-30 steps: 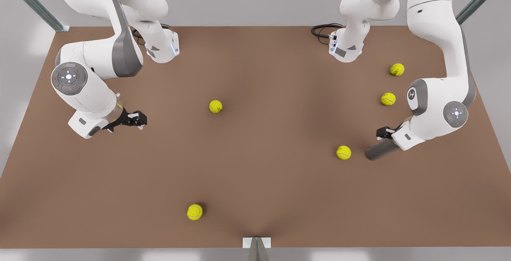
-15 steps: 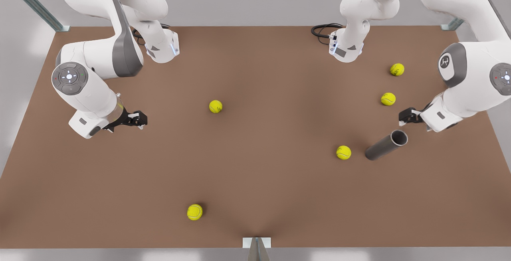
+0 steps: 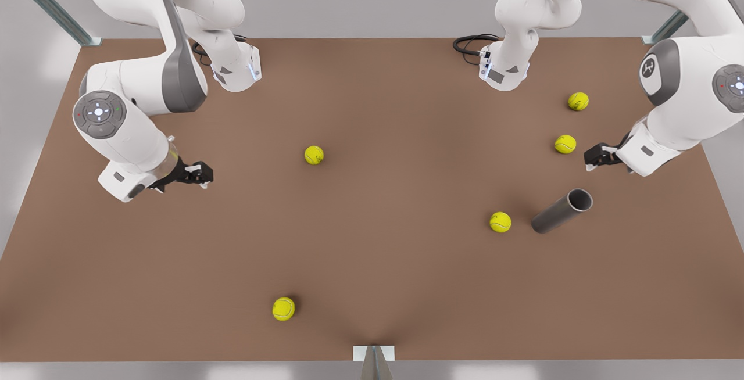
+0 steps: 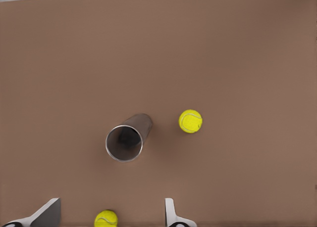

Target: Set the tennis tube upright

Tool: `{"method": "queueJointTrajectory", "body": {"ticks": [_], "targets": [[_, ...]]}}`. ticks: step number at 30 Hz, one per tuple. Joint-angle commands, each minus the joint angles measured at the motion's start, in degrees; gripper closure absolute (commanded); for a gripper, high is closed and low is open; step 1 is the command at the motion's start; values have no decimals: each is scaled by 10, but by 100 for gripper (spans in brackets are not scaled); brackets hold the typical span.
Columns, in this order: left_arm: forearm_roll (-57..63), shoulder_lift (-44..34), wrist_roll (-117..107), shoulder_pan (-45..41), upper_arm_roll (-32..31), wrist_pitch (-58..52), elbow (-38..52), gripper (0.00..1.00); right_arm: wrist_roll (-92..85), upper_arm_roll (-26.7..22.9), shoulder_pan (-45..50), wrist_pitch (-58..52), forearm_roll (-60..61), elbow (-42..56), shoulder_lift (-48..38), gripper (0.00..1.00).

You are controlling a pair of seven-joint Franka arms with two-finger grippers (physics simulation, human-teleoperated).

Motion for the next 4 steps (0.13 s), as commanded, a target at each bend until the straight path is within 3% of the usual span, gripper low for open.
{"method": "queueJointTrajectory", "body": {"ticks": [1, 4], "targets": [[0, 0, 0, 1, 0, -2, 0, 0, -1, 0, 0, 0, 0, 1, 0, 0], [0, 0, -1, 1, 1, -3, 0, 0, -2, -3, 0, 0, -1, 1, 1, 0]]}}
